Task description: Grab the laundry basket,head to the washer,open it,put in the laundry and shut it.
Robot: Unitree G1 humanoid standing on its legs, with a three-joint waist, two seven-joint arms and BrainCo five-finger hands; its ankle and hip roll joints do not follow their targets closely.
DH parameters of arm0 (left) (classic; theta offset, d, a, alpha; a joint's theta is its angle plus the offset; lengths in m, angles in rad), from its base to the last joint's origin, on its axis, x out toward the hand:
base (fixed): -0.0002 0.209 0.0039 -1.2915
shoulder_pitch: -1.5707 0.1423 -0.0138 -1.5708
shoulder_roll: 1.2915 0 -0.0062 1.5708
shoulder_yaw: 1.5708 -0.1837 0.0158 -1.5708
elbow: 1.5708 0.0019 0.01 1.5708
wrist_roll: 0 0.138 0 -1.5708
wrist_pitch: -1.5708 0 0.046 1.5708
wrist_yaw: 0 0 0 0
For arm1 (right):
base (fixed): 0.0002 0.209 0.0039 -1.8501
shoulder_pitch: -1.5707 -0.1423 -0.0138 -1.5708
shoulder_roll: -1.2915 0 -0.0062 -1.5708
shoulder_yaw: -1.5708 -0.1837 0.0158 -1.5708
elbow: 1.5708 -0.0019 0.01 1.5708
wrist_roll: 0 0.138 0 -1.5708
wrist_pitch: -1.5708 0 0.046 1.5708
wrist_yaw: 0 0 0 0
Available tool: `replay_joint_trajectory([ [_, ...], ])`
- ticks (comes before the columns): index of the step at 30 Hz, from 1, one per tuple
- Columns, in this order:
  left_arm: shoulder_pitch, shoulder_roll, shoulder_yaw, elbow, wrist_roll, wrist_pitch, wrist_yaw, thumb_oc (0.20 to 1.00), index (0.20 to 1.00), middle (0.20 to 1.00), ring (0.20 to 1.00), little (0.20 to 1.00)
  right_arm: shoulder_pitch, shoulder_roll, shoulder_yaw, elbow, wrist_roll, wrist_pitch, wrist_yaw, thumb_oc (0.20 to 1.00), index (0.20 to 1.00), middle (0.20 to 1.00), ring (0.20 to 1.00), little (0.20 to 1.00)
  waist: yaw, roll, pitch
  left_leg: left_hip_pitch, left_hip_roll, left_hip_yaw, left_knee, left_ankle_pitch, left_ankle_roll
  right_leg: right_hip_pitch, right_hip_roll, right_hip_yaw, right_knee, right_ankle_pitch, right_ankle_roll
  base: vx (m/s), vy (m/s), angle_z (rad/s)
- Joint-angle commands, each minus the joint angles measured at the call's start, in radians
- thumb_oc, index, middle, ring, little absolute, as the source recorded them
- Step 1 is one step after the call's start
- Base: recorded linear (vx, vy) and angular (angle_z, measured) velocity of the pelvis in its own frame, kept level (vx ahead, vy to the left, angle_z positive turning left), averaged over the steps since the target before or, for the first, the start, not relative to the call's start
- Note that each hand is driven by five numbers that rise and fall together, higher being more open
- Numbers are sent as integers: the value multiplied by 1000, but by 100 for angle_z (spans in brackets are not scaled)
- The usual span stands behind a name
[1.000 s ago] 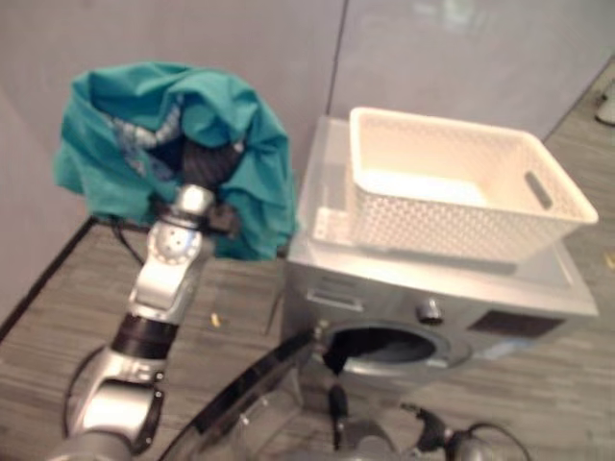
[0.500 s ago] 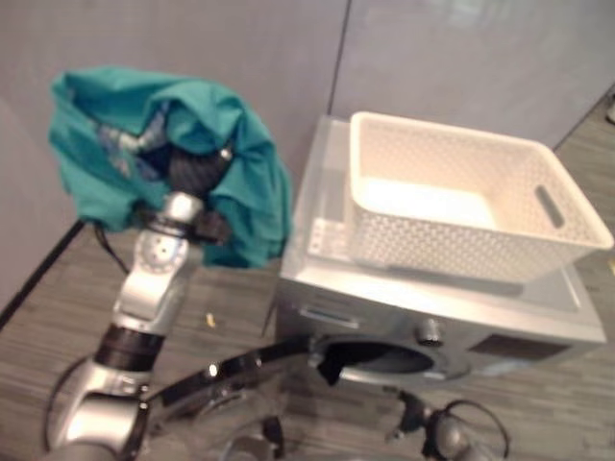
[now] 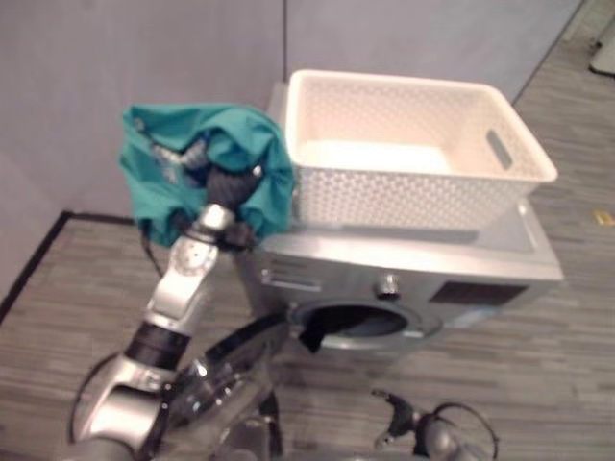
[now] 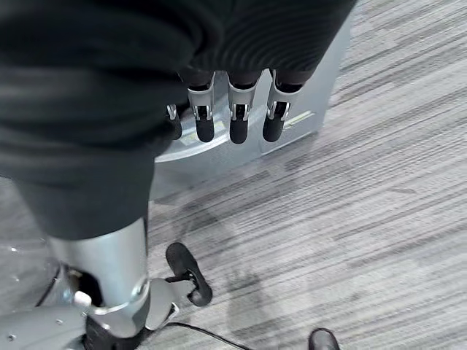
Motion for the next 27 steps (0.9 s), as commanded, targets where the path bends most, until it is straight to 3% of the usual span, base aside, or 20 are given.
replay_joint_trajectory([
  [1, -109, 24, 28, -43, -21, -55, -1, 200, 200, 200, 200, 200, -14, -26, -21, 12, 12, -11, -26, 1000, 1000, 1000, 1000, 1000, 32, 31, -45, -70, 34, -66, 5, 20, -56, 87, 56, -11, 122, 50, -10, -56, -55, -2],
  [3, -62, 8, 28, -64, -29, -47, -13, 200, 200, 200, 200, 200, -41, -1, -3, 69, 12, -4, -37, 1000, 1000, 1000, 1000, 1000, 60, 29, -33, -101, 54, -76, 23, 49, -70, 97, 83, -24, 107, -7, -35, -103, -91, 3],
  [7, 18, -3, 28, -120, -37, -32, -46, 200, 200, 200, 200, 200, -62, 28, 21, 125, 5, -4, -46, 1000, 1000, 1000, 1000, 1000, 82, 35, -24, -118, 67, -89, 30, 71, -80, 103, 103, -30, 98, -46, -53, -86, -57, 19],
  [9, 101, -13, 0, -180, -59, -12, -82, 200, 200, 200, 200, 200, -90, 52, 53, 182, -2, -2, -62, 1000, 1000, 1000, 1000, 1000, 109, 41, -7, -134, 70, -107, 31, 97, -88, 104, 127, -29, 96, -96, -79, -108, -58, 14],
  [17, 329, 41, -11, -319, -56, 35, -169, 200, 200, 200, 200, 200, -195, 124, 193, 351, -95, -10, -74, 1000, 1000, 1000, 1000, 1000, 189, 55, 30, -139, 70, -157, 23, 155, -99, 114, 181, -44, 125, -165, -131, -83, -57, 22],
  [22, 462, 94, 121, -379, -7, 22, -162, 200, 200, 200, 200, 200, -204, 156, 239, 424, -131, -23, -57, 1000, 1000, 1000, 1000, 1000, 241, 66, 46, -121, 62, -197, 8, 194, -107, 122, 208, -81, 172, -208, -157, -82, -64, 25],
  [27, 565, 141, 289, -444, 82, -7, -145, 200, 200, 200, 200, 200, -203, 173, 236, 469, -139, -25, -45, 1000, 1000, 1000, 1000, 1000, 284, 82, 40, -101, 51, -222, 8, 216, -114, 136, 209, -102, 186, -217, -159, -31, -23, 19],
])
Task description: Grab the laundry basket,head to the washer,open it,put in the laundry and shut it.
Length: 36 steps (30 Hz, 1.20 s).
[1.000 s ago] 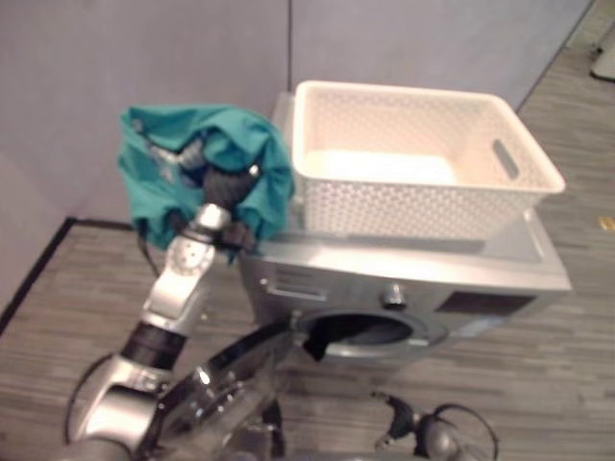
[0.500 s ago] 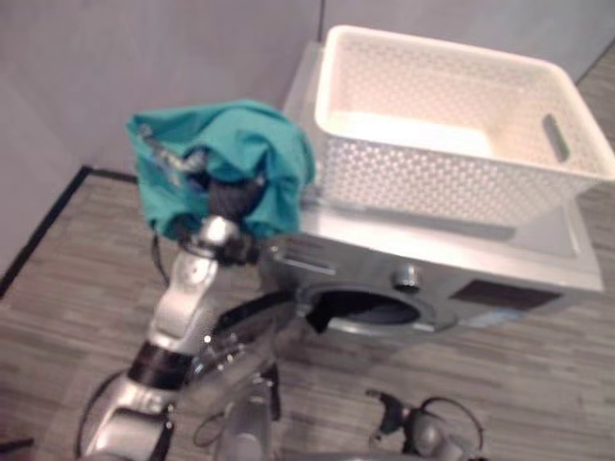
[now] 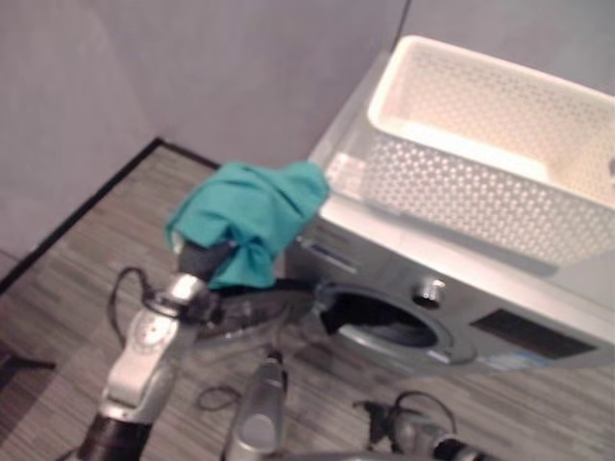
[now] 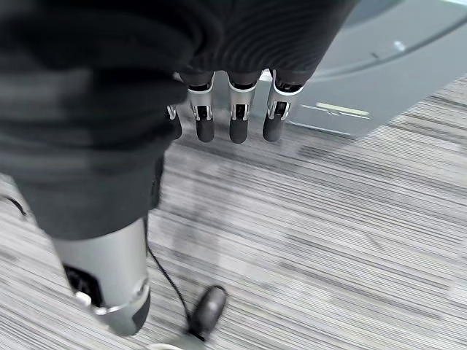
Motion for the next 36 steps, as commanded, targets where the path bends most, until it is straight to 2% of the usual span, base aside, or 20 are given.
replay_joint_trajectory([
  [1, 43, 58, 57, -44, 64, -92, 22, 200, 200, 200, 200, 200, 55, 16, -11, -7, -11, -13, 9, 1000, 1000, 1000, 1000, 1000, 57, 26, -141, -17, -34, 24, -285, 278, -63, -17, 9, -17, 184, -177, -76, -9, -6, 4],
  [7, 139, 36, 249, -101, 117, -126, 60, 200, 200, 200, 200, 200, 48, 28, -31, 12, 14, -6, 17, 1000, 1000, 1000, 1000, 1000, 114, 36, -160, -11, -50, 7, -277, 297, -68, 6, 5, -39, 175, -180, -75, -3, 9, 10],
  [13, 157, 14, 235, -113, 105, -117, 45, 200, 200, 200, 200, 200, 40, 26, -42, 21, 19, -2, 9, 1000, 1000, 1000, 1000, 1000, 126, 42, -171, -8, -62, -1, -272, 303, -66, 10, 5, -56, 179, -188, -80, 1, 12, 13],
  [14, 158, 12, 228, -112, 101, -116, 42, 200, 200, 200, 200, 200, 39, 25, -43, 23, 19, -2, 8, 959, 959, 959, 959, 959, 126, 42, -172, -6, -63, -3, -274, 303, -65, 10, 5, -58, 180, -189, -81, -4, 9, 13],
  [15, 157, 12, 220, -113, 96, -113, 37, 200, 200, 200, 200, 200, 39, 23, -43, 26, 17, -2, 7, 1000, 1000, 1000, 1000, 1000, 125, 45, -173, -5, -65, -5, -277, 305, -65, 7, 5, -60, 183, -190, -81, -8, 5, 4],
  [22, 203, 46, 223, -145, 95, -116, -8, 200, 200, 200, 200, 200, 31, 14, -45, 54, -9, -7, 10, 1000, 1000, 1000, 1000, 1000, 123, 57, -168, -4, -71, -18, -283, 313, -65, -1, 3, -65, 197, -195, -82, -12, -1, 1],
  [23, 218, 50, 234, -153, 90, -119, -15, 200, 200, 200, 200, 200, 31, 15, -43, 60, -12, -10, 11, 959, 959, 959, 959, 959, 124, 58, -167, -6, -71, -20, -280, 314, -66, -3, 4, -66, 200, -195, -82, -49, -11, 1],
  [24, 230, 54, 245, -159, 84, -124, -21, 200, 200, 200, 200, 200, 30, 13, -44, 67, -15, -10, 10, 1000, 1000, 1000, 1000, 1000, 126, 60, -164, -8, -71, -23, -278, 316, -67, -5, 5, -66, 207, -197, -84, -54, -10, 5],
  [29, 247, 49, 250, -177, 45, -135, -41, 200, 200, 200, 200, 200, 28, 4, -53, 83, -23, -13, 6, 1000, 1000, 1000, 1000, 1000, 136, 67, -162, -9, -71, -34, -276, 330, -75, -7, 12, -71, 224, -211, -92, -47, -5, 13],
  [34, 236, 49, 170, -158, 0, -123, -67, 200, 200, 200, 200, 200, 15, -17, -68, 80, -26, -16, -9, 1000, 1000, 1000, 1000, 1000, 135, 92, -142, -11, -66, -67, -289, 389, -100, -39, 37, -83, 304, -253, -123, -80, -11, 18],
  [36, 235, 62, 121, -135, -8, -113, -84, 200, 200, 200, 200, 200, -7, -36, -85, 78, -13, -16, -26, 1000, 1000, 1000, 1000, 1000, 119, 130, -105, -6, -62, -101, -344, 442, -126, -90, 62, -99, 374, -279, -146, -210, -17, 47],
])
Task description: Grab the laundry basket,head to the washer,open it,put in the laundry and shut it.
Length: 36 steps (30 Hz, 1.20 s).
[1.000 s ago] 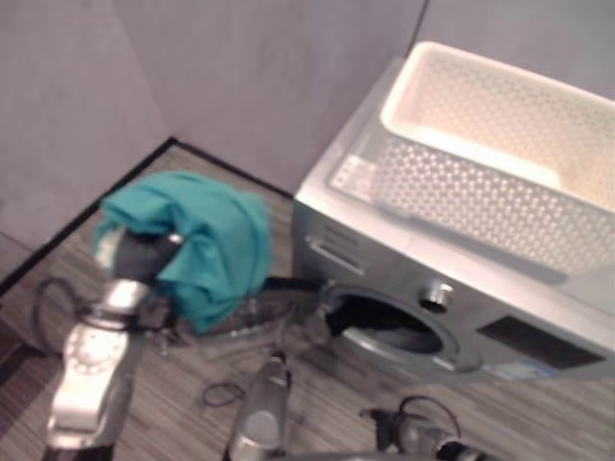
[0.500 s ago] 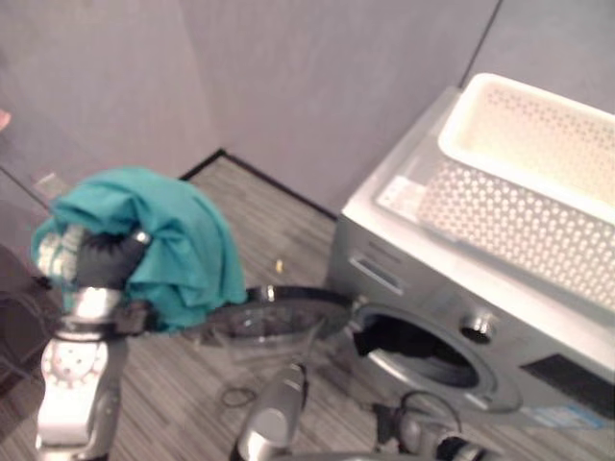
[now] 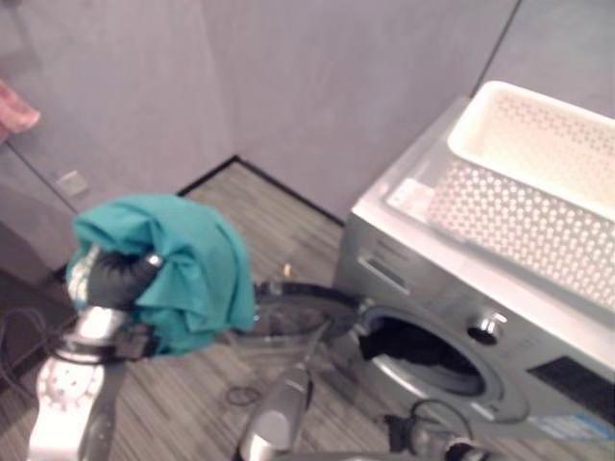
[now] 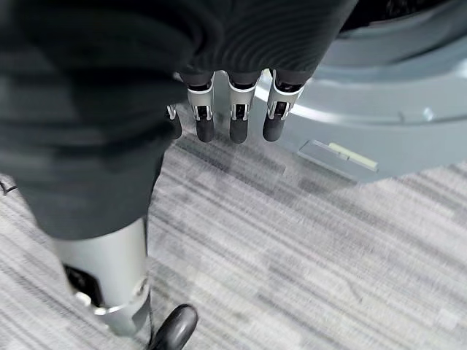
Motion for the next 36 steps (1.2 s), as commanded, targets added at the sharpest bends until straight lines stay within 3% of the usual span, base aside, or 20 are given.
replay_joint_trajectory([
  [1, 27, 95, -49, 1, -42, -59, -34, 200, 200, 200, 200, 200, -3, 8, -39, -22, 22, -4, -38, 1000, 1000, 1000, 1000, 1000, 4, 52, -50, 21, 23, 13, -468, 494, -109, -135, 45, -15, 265, -181, -114, -162, 0, 61],
  [6, 65, 77, -110, 48, -97, -30, -61, 200, 200, 200, 200, 200, -4, 14, -99, -6, 128, 0, -54, 1000, 1000, 1000, 1000, 1000, -46, 90, -22, 37, 57, 62, -521, 508, -119, -154, 63, -28, 244, -149, -102, -132, -1, 15],
  [9, 81, 80, -112, 61, -91, -28, -65, 200, 200, 200, 200, 200, 6, 18, -94, -14, 141, 1, -41, 1000, 1000, 1000, 1000, 1000, -69, 88, -6, 22, 89, 90, -486, 540, -154, -161, 57, -24, 189, -93, -97, -103, 2, -5],
  [11, 85, 76, -112, 66, -96, -26, -64, 200, 200, 200, 200, 200, 11, 19, -91, -18, 144, 2, -34, 1000, 1000, 1000, 1000, 1000, -79, 80, -4, 23, 102, 86, -467, 513, -146, -170, 48, -22, 168, -73, -92, -115, 31, -4],
  [12, 71, 73, -129, 86, -83, -14, -52, 200, 200, 200, 200, 200, 36, 18, -85, -30, 161, 7, -15, 1000, 1000, 1000, 1000, 1000, -112, 32, 22, -6, 111, -37, -219, 351, -81, -206, -8, -7, 118, 10, -82, -137, 40, -14],
  [13, 69, 74, -130, 88, -83, -15, -52, 200, 200, 200, 200, 200, 36, 18, -85, -30, 161, 7, -14, 1000, 1000, 1000, 1000, 1000, -114, 34, 22, -12, 110, -40, -206, 340, -80, -204, -6, -9, 116, 10, -80, -164, 51, 0],
  [16, 26, 85, -150, 85, -67, -10, -45, 200, 200, 200, 200, 200, 62, 17, -79, -30, 171, 16, -13, 1000, 1000, 1000, 1000, 1000, -137, -7, 21, 65, 125, -168, -25, 170, -35, -225, -52, 7, 65, 60, -53, -38, 75, 14],
  [17, 25, 85, -150, 85, -67, -10, -45, 200, 200, 200, 200, 200, 62, 17, -80, -30, 172, 16, -13, 1000, 1000, 1000, 1000, 1000, -135, -2, 23, 59, 129, -159, -33, 195, -24, -233, -53, -8, 64, 76, -53, -18, 149, -14],
  [19, -33, 94, -177, 62, -74, -11, -27, 200, 200, 200, 200, 200, 81, 6, -81, -34, 162, 27, -9, 1000, 1000, 1000, 1000, 1000, -163, -11, -6, 204, 152, -259, -86, 134, -30, -258, -79, 17, 44, 118, -7, 73, 204, -14],
  [21, -71, 89, -203, 56, -89, -14, -18, 200, 200, 200, 200, 200, 86, -1, -79, -38, 150, 24, -9, 1000, 1000, 1000, 1000, 1000, -185, 4, -37, 331, 182, -291, -219, 99, -53, -266, -80, 47, 44, 131, 10, 135, 187, -22],
  [23, -124, 81, -257, 55, -106, -14, -23, 200, 200, 200, 200, 200, 95, -6, -87, -33, 146, 23, -9, 1000, 1000, 1000, 1000, 1000, -219, 17, -62, 413, 201, -244, -316, 37, -85, -259, -90, 50, 43, 130, 28, 89, 225, -28],
  [26, -194, 63, -320, 74, -109, -12, -28, 200, 200, 200, 200, 200, 96, -17, -95, -32, 134, 25, 3, 1000, 1000, 1000, 1000, 1000, -254, 32, -94, 473, 183, -184, -391, -19, -107, -250, -132, 50, 31, 159, 52, 58, 259, -3],
  [30, -253, 52, -373, 113, -111, -25, -39, 200, 200, 200, 200, 200, 100, -12, -94, -26, 113, 26, 18, 1000, 1000, 1000, 1000, 1000, -277, 54, -120, 558, 160, -103, -470, -63, -102, -251, -188, 79, 15, 209, 87, 12, 220, -60],
  [32, -259, 47, -378, 120, -113, -28, -39, 200, 200, 200, 200, 200, 100, -11, -96, -25, 110, 26, 20, 1000, 1000, 1000, 1000, 1000, -279, 57, -126, 574, 151, -91, -483, -67, -99, -252, -199, 85, 9, 221, 96, -5, 158, -56],
  [36, -283, 17, -403, 150, -124, -34, -42, 200, 200, 200, 200, 200, 100, -3, -88, -22, 81, 27, 35, 1000, 1000, 1000, 1000, 1000, -292, 73, -150, 623, 111, -43, -538, -93, -77, -265, -265, 79, -19, 283, 141, -44, 195, -34],
])
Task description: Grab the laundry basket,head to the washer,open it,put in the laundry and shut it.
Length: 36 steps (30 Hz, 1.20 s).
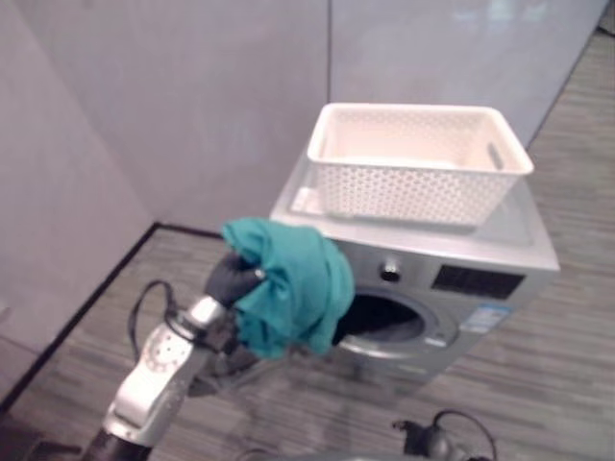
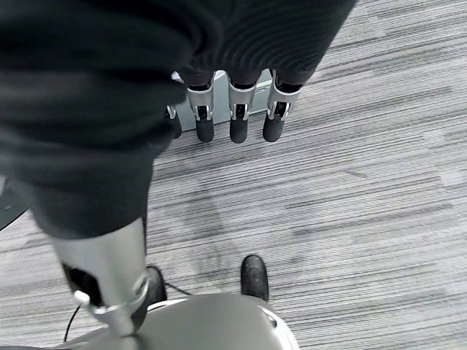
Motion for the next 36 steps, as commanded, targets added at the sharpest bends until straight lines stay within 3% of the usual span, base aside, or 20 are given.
replay_joint_trajectory([
  [1, -61, -21, -11, -40, -51, -82, -8, 200, 200, 200, 200, 200, 25, 0, 0, 39, -38, -7, 21, 1000, 1000, 1000, 1000, 1000, 43, 10, -51, -18, 83, 21, 118, -102, -9, -90, -176, -49, 66, 41, 116, -69, 178, -12],
  [8, -120, -71, -73, -10, -61, -87, 1, 200, 200, 200, 200, 200, 6, -7, -5, 47, -63, -1, 15, 1000, 1000, 1000, 1000, 1000, 20, 9, -54, -21, -4, 39, 154, -160, 45, -130, -270, -47, 111, 86, 160, -75, 165, -3],
  [9, -147, -83, -71, -3, -62, -86, 11, 200, 200, 200, 200, 200, -1, -8, -13, 43, -63, 3, 31, 1000, 1000, 1000, 1000, 1000, -1, 15, -55, -24, -35, 47, 159, -171, 63, -162, -298, -31, 117, 113, 175, -162, 255, -6],
  [12, -187, -77, -69, -10, -70, -84, 3, 200, 200, 200, 200, 200, -19, -23, -28, 26, -65, 1, 40, 1000, 1000, 1000, 1000, 1000, -19, 27, -35, -64, -59, 69, 191, -168, 86, -242, -328, 4, 163, 172, 191, -227, 147, -30],
  [14, -206, -77, -79, -3, -72, -81, 2, 200, 200, 200, 200, 200, -26, -20, -28, 26, -60, 1, 42, 1000, 1000, 1000, 1000, 1000, -21, 32, -25, -91, -55, 76, 212, -160, 97, -257, -320, 12, 211, 141, 179, -239, 44, -29],
  [16, -252, -84, -119, 35, -86, -78, 2, 200, 200, 200, 200, 200, -38, -13, -15, 24, -38, -2, 37, 1000, 1000, 1000, 1000, 1000, -22, 34, -11, -144, -44, 96, 228, -120, 122, -237, -264, 17, 367, 40, 132, -257, -13, -18],
  [17, -271, -99, -160, 61, -96, -72, 6, 200, 200, 200, 200, 200, -45, -3, 1, 22, -23, -6, 28, 1000, 1000, 1000, 1000, 1000, -6, 15, -19, -169, -46, 101, 224, -90, 125, -197, -226, 9, 400, -6, 124, -118, -57, -22],
  [18, -273, -99, -161, 62, -96, -73, 6, 200, 200, 200, 200, 200, -46, -2, 0, 22, -23, -6, 28, 1000, 1000, 1000, 1000, 1000, -5, 16, -21, -172, -45, 101, 222, -85, 125, -200, -225, 8, 396, -1, 122, -108, -203, -19],
  [19, -275, -111, -214, 88, -99, -57, -3, 200, 200, 200, 200, 200, -59, 9, 25, 9, -22, -12, 19, 1000, 1000, 1000, 1000, 1000, 29, -21, -33, -198, -43, 103, 214, -61, 111, -135, -189, 2, 333, -70, 116, -49, -148, -19],
  [23, -279, -135, -288, 162, -107, -33, -7, 200, 200, 200, 200, 200, -85, 14, 52, 8, -12, -15, 9, 1000, 1000, 1000, 1000, 1000, 54, -46, -30, -239, -12, 118, 201, -24, 92, -135, -170, -13, 295, -77, 107, -105, -202, -34],
  [27, -292, -164, -365, 251, -110, -8, -8, 200, 200, 200, 200, 200, -93, 13, 51, 6, 24, -19, -14, 1000, 1000, 1000, 1000, 1000, 52, -64, 3, -315, 33, 93, 241, 14, 62, -141, -128, -39, 266, -114, 68, -180, -251, -7],
  [28, -315, -184, -397, 282, -123, 1, 5, 200, 200, 200, 200, 200, -91, 2, 49, 0, 49, -20, -30, 1000, 1000, 1000, 1000, 1000, 43, -68, 50, -378, 66, 71, 285, 44, 39, -176, -100, -55, 298, -141, 41, -339, -308, 22],
  [32, -327, -225, -436, 312, -164, 20, 29, 200, 200, 200, 200, 200, -90, -3, 46, 2, 87, -13, -49, 1000, 1000, 1000, 1000, 1000, 18, -47, 108, -452, 104, 25, 367, 58, 21, -238, -64, -93, 405, -202, 0, -233, -219, 48],
  [36, -320, -274, -470, 382, -203, 30, 53, 200, 200, 200, 200, 200, -107, -4, 32, 6, 126, -11, -65, 1000, 1000, 1000, 1000, 1000, 3, -33, 134, -502, 115, -5, 407, 75, 17, -293, -45, -102, 484, -237, -28, -122, -111, 27],
])
